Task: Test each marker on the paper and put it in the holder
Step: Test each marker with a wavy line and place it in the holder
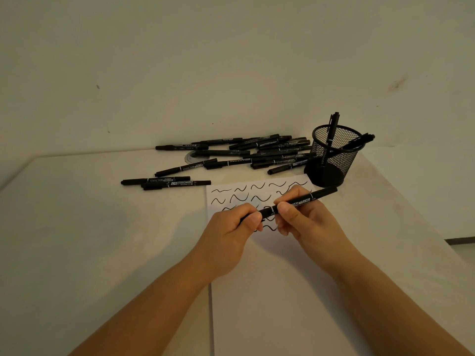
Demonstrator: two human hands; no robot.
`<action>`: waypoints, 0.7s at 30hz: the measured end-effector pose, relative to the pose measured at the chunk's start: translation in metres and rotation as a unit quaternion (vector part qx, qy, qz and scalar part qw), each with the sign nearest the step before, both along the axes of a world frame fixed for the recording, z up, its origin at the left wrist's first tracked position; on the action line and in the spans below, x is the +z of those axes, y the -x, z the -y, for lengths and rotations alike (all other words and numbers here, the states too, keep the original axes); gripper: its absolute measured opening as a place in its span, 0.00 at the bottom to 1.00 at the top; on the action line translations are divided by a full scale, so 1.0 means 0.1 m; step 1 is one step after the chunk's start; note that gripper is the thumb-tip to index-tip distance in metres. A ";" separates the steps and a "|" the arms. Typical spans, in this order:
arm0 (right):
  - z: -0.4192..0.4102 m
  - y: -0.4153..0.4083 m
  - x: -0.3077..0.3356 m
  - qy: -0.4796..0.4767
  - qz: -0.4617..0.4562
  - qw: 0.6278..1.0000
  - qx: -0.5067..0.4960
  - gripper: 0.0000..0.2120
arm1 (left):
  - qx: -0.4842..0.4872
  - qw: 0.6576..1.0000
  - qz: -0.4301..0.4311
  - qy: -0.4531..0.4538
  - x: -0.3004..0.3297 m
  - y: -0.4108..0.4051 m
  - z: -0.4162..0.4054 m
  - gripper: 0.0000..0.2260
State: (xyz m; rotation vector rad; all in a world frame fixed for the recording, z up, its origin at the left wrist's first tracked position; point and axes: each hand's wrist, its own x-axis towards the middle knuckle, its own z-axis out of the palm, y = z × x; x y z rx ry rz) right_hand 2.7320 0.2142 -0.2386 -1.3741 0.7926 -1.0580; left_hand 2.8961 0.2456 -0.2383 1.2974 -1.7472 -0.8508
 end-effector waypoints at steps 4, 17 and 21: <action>-0.01 -0.06 0.04 0.033 -0.105 0.987 -0.114 0.09 | 0.036 0.999 0.026 0.029 0.00 0.04 0.01 0.10; 0.00 -0.08 0.24 0.479 -0.451 0.734 -0.169 0.14 | 0.071 0.994 0.084 0.026 0.17 -0.06 0.11 0.09; 0.12 -0.01 0.35 0.528 -0.444 0.713 -0.123 0.12 | 0.048 0.982 0.165 0.078 0.33 0.00 0.10 0.10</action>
